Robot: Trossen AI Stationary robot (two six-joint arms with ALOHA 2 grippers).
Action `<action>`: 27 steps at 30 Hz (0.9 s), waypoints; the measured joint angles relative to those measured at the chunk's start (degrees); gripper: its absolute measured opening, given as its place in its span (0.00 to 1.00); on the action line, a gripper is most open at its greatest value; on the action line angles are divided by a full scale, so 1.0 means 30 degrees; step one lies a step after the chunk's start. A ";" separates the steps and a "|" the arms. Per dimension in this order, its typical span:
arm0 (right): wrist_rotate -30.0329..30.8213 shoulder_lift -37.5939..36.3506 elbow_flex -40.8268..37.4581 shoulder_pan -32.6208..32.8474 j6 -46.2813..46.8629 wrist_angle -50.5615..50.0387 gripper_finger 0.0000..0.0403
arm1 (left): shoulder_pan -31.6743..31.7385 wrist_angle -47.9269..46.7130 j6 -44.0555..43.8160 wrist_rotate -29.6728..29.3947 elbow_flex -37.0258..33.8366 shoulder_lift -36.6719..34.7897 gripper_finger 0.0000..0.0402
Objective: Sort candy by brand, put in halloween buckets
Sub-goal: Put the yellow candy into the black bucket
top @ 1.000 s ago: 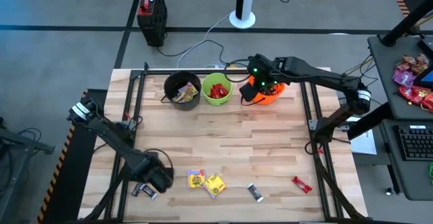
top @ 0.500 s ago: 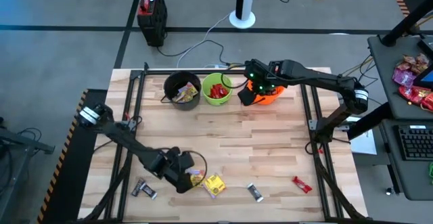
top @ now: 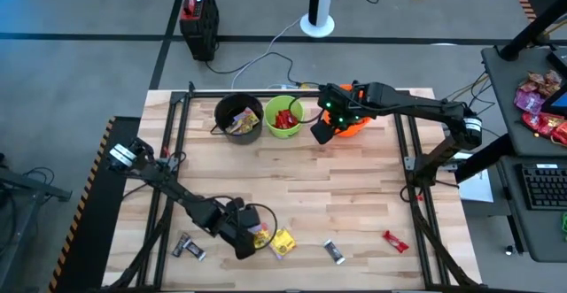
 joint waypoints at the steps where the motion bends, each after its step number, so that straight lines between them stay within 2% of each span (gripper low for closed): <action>1: 0.0003 0.0000 0.0000 0.0000 -0.0003 -0.0011 0.58 | -0.0016 0.0354 -0.0003 0.0000 0.0000 -0.0014 0.46; 4: 0.0003 0.0000 0.0000 0.0055 0.0001 -0.0112 0.58 | -0.0026 0.1535 0.0296 0.0138 0.0008 0.0088 0.46; 13: 0.0003 0.0000 0.0000 0.0352 -0.0046 -0.0087 0.58 | -0.0035 0.1662 0.0346 0.0056 0.0109 0.1783 0.44; 16: 0.0010 0.0000 -0.0007 0.0453 -0.0054 -0.0090 0.58 | -0.0089 0.1595 0.0412 0.0000 0.0095 0.1889 0.35; 21: 0.0003 0.0000 -0.0015 0.0546 -0.0061 -0.0082 0.58 | -0.0159 0.1576 0.0597 0.0106 0.0059 0.1593 0.06; 22: 0.0010 0.0000 -0.0015 0.0546 -0.0068 -0.0085 0.58 | -0.0159 0.1572 0.0590 0.0144 0.0052 0.1493 0.03; 27: 0.0016 0.0000 -0.0015 0.0533 -0.0217 -0.0082 0.58 | -0.0187 0.1060 0.0578 0.0558 -0.0022 0.0586 0.04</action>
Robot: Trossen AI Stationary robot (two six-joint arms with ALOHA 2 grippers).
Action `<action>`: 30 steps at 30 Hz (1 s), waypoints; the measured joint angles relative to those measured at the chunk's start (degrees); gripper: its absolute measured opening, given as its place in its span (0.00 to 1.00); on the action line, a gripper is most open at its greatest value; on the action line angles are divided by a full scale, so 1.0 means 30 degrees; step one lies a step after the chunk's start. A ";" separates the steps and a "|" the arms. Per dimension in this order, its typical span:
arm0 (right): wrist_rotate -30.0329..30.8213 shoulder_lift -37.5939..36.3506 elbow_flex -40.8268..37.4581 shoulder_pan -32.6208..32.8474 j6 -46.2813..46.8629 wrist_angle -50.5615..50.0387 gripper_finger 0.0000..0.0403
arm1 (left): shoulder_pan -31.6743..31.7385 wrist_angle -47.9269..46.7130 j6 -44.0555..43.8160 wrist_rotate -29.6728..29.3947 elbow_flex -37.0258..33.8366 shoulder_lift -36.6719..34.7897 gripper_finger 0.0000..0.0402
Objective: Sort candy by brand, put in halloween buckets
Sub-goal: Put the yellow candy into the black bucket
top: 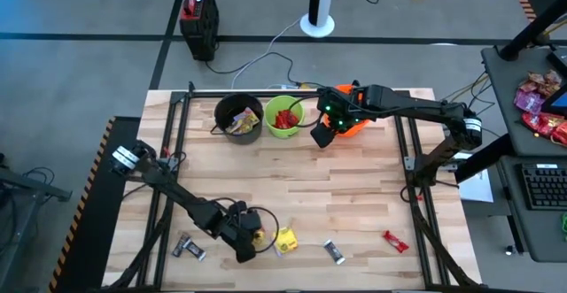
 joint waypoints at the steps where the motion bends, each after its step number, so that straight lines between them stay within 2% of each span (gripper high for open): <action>1: -0.0005 0.0000 0.0000 -0.0001 -0.0033 0.0000 0.58 | -0.0009 -0.0289 -0.0009 0.0018 0.0019 -0.0358 0.02; 5: -0.0002 0.0000 -0.0007 0.0006 -0.0100 0.0007 0.58 | 0.0319 -0.1914 -0.0005 -0.0890 0.0783 -0.2361 0.01; 10: 0.0133 0.0000 -0.0007 -0.0002 -0.0236 0.0022 0.58 | 0.2228 -0.6719 0.0505 -0.3556 0.1949 -0.5238 0.00; 14: 0.0155 0.0000 -0.0007 -0.0002 -0.0531 0.0086 0.58 | 0.5489 -0.9853 0.2108 -0.5653 0.2858 -0.7831 0.00; 17: 0.0163 0.0000 -0.0007 -0.0009 -0.0865 0.0137 0.58 | 0.9117 -1.0515 0.4943 -0.6162 0.3495 -0.9650 0.00; 22: 0.0191 0.0000 -0.0007 -0.0009 -0.1369 0.0197 0.58 | 1.7114 -1.0455 1.0774 -0.3687 0.4199 -1.1163 0.00; 25: 0.0191 0.0000 -0.0007 -0.0009 -0.1638 0.0204 0.58 | 2.1511 -0.9935 1.3715 0.0741 0.4284 -1.1016 0.00; 27: 0.0198 -0.0007 -0.0007 -0.0009 -0.1943 0.0211 0.58 | 2.3569 -0.9870 1.4278 0.3915 0.4277 -1.0465 0.00; 28: 0.0191 -0.0007 -0.0007 -0.0009 -0.2054 0.0219 0.58 | 2.4298 -0.9904 1.4281 0.4890 0.4277 -1.0093 0.00; 30: 0.0196 -0.0007 -0.0007 -0.0009 -0.2352 0.0233 0.58 | 2.5163 -1.0127 1.4234 0.5620 0.4277 -0.9345 0.00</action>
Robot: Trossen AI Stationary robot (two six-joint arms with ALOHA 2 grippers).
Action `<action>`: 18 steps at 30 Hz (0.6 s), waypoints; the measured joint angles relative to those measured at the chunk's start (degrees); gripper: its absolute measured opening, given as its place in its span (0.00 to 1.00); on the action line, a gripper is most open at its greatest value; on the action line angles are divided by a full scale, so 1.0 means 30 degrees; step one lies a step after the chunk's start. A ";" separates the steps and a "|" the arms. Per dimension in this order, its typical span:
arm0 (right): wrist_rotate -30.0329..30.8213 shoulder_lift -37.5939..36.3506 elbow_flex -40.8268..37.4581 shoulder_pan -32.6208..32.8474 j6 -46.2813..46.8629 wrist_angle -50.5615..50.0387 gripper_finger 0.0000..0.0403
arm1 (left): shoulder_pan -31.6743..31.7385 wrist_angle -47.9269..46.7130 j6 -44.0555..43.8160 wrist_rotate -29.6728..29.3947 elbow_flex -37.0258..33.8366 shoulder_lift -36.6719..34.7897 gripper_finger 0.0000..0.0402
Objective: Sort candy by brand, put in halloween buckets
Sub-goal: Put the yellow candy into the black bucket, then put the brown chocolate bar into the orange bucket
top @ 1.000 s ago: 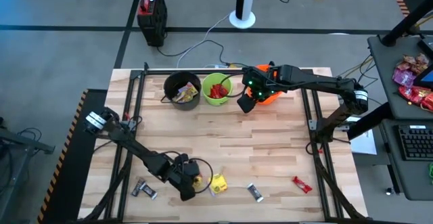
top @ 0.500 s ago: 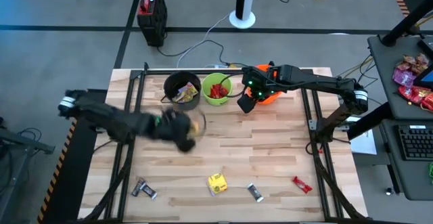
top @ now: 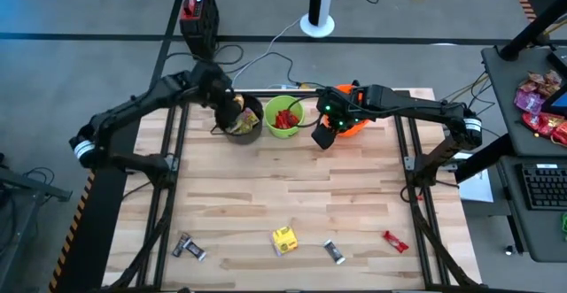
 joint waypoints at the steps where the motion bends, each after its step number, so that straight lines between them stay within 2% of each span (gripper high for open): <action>1: 0.0002 0.0000 0.0000 0.0000 -0.0067 0.0004 0.58 | 0.0161 -0.0092 0.0276 0.0113 0.0000 0.0317 0.01; 7: 0.0004 0.0000 0.0000 -0.0044 -0.0536 0.0255 0.58 | 0.0152 0.0035 0.1110 0.0278 0.0000 0.1749 0.15; 12: -0.0226 0.0000 0.0000 -0.0051 -0.0497 0.0123 0.58 | 0.0146 -0.0499 0.0337 -0.1526 0.0000 0.1848 0.33; 15: -0.2149 -0.0029 0.0000 0.0079 -0.0167 -0.0850 0.58 | -0.0210 -0.0679 -0.0790 -0.0485 0.0000 0.1196 0.39; 18: -0.4549 -0.0099 0.0000 0.0723 0.0902 -0.2193 0.58 | -0.1477 -0.0353 -0.1826 0.0979 0.0000 0.0212 0.40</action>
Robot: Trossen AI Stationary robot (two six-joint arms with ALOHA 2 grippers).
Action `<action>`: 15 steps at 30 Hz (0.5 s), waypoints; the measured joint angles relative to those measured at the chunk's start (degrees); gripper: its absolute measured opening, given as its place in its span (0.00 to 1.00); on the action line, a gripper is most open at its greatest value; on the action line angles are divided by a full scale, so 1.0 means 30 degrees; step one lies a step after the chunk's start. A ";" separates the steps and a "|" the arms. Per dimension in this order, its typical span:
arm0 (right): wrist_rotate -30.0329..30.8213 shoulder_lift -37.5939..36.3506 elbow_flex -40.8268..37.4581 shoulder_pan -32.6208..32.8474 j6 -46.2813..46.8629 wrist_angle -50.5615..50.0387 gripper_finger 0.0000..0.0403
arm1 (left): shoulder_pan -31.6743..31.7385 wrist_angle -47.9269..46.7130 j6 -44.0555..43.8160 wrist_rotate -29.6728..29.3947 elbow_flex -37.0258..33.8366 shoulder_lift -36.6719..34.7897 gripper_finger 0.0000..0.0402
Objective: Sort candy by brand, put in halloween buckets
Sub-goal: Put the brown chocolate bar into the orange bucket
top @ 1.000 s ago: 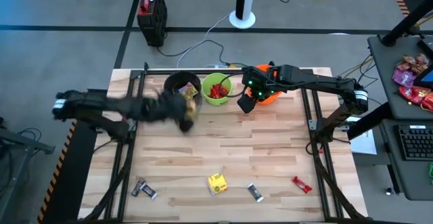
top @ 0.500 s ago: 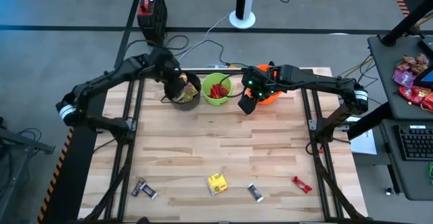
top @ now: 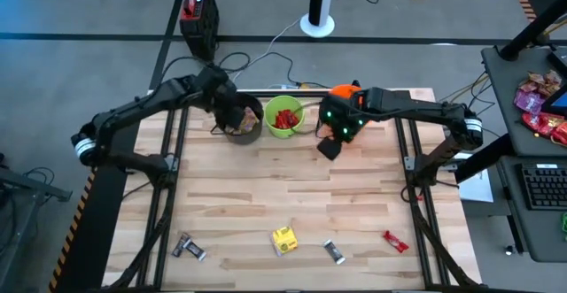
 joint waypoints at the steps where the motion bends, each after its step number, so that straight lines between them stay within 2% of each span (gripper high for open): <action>1: -0.0533 -0.0022 0.0000 0.0392 0.0602 -0.0391 0.58 | -0.0699 0.0442 -0.0333 0.0048 0.0000 -0.0326 0.40; 4: -0.1299 -0.0046 0.0000 0.2066 0.3150 -0.0971 0.58 | -0.3241 0.1964 -0.1394 -0.0444 0.0000 -0.1089 0.39; 7: -0.1358 -0.0017 0.0000 0.4342 0.6229 -0.0743 0.58 | -0.6224 0.3687 -0.2335 -0.1764 0.0000 -0.1421 0.37; 11: -0.0667 0.0354 0.0000 0.7856 1.0118 -0.0059 0.58 | -1.0410 0.4609 -0.2718 -0.4700 0.0000 -0.1498 0.35; 15: -0.0131 0.1256 0.0000 1.1239 1.2553 0.0166 0.58 | -1.4084 0.5158 -0.2712 -0.7834 -0.0029 -0.1491 0.33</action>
